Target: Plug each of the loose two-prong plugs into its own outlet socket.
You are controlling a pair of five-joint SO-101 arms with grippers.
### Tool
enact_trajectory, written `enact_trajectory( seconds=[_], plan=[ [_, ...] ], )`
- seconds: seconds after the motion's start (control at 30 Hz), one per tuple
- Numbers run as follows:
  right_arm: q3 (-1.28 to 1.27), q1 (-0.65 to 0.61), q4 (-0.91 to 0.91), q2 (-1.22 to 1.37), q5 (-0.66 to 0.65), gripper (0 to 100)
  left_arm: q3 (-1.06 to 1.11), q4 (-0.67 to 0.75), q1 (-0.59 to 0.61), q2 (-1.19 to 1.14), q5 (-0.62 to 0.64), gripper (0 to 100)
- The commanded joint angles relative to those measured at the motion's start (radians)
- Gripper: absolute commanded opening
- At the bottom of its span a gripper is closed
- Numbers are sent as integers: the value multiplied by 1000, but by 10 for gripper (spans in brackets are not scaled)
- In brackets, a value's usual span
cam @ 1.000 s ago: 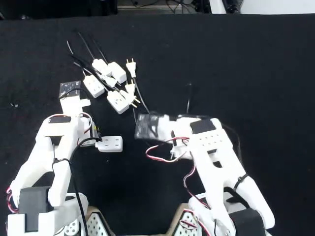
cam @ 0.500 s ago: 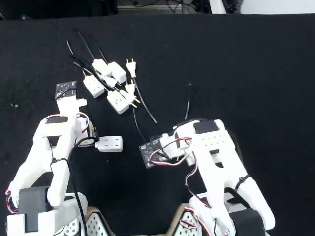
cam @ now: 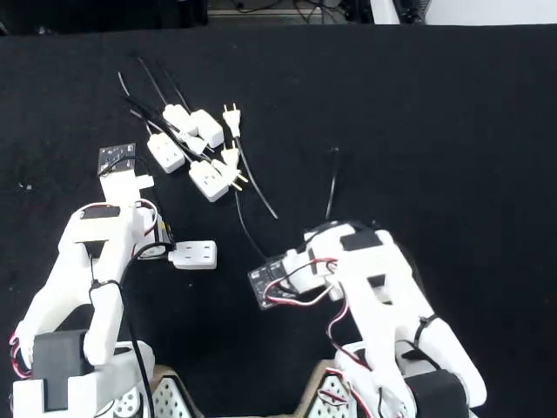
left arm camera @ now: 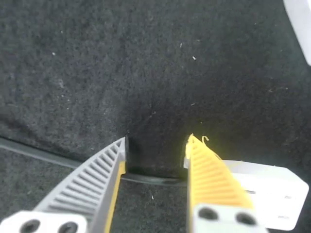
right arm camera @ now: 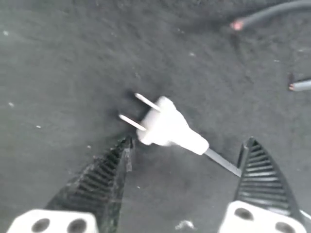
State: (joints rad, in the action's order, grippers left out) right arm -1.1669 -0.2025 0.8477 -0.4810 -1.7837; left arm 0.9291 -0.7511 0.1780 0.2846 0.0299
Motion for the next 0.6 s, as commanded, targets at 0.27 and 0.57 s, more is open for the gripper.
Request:
enact_trajectory(
  seconds=[0.27,0.57],
  plan=[
    [-15,11,-20,-35,0,94,-7,9,10,5,5,202],
    [93,-18,-12,-44,431,11,-7,9,10,5,5,202]
  ],
)
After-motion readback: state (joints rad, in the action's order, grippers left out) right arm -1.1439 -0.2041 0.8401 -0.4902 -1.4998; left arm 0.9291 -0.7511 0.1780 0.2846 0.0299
